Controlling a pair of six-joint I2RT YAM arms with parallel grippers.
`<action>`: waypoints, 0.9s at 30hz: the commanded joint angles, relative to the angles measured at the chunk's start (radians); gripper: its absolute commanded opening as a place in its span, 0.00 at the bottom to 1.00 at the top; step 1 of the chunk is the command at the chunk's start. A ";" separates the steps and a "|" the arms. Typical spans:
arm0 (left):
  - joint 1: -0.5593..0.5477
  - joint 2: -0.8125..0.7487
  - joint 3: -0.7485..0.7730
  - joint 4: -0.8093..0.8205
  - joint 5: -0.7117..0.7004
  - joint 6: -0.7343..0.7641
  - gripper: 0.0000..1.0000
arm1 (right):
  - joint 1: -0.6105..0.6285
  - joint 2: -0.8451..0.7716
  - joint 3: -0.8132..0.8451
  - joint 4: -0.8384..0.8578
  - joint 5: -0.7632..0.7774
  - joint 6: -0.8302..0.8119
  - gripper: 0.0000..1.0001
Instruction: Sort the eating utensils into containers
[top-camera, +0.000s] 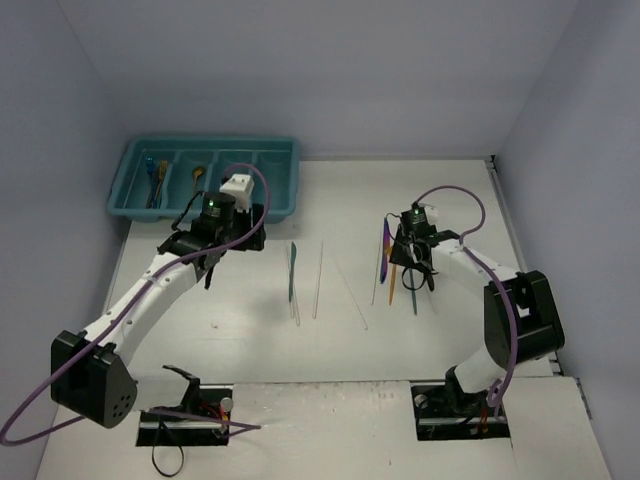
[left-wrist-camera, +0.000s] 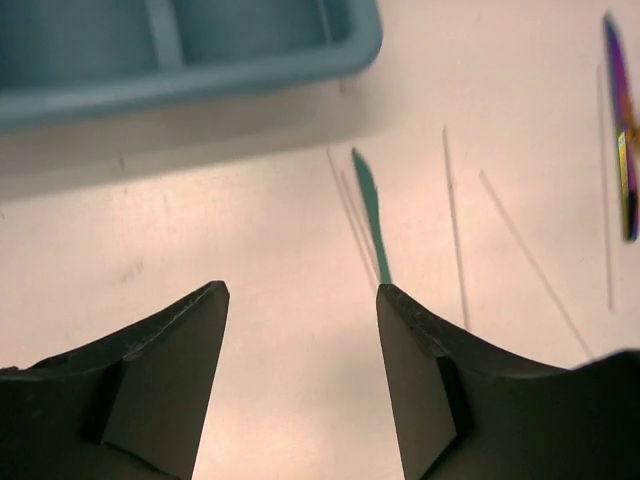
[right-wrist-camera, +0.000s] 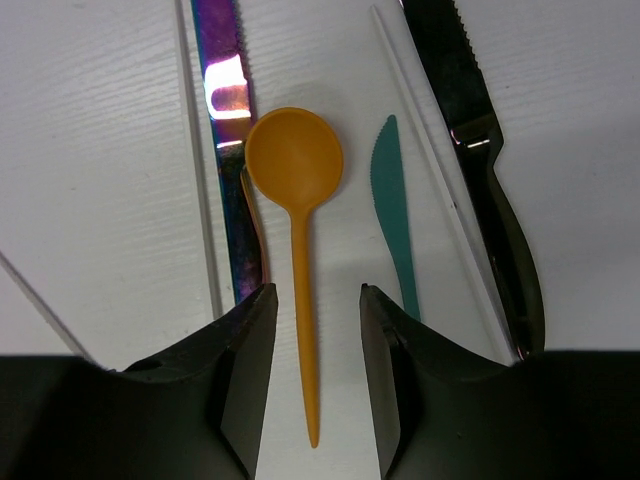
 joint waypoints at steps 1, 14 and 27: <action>-0.019 -0.147 -0.117 0.007 0.001 -0.058 0.58 | 0.010 0.036 0.038 0.037 0.056 0.014 0.34; -0.039 -0.311 -0.255 -0.051 0.012 -0.108 0.58 | 0.041 0.153 0.031 0.086 0.071 0.030 0.31; -0.147 -0.252 -0.155 -0.039 0.041 -0.171 0.58 | 0.046 0.057 0.001 0.087 0.115 0.041 0.00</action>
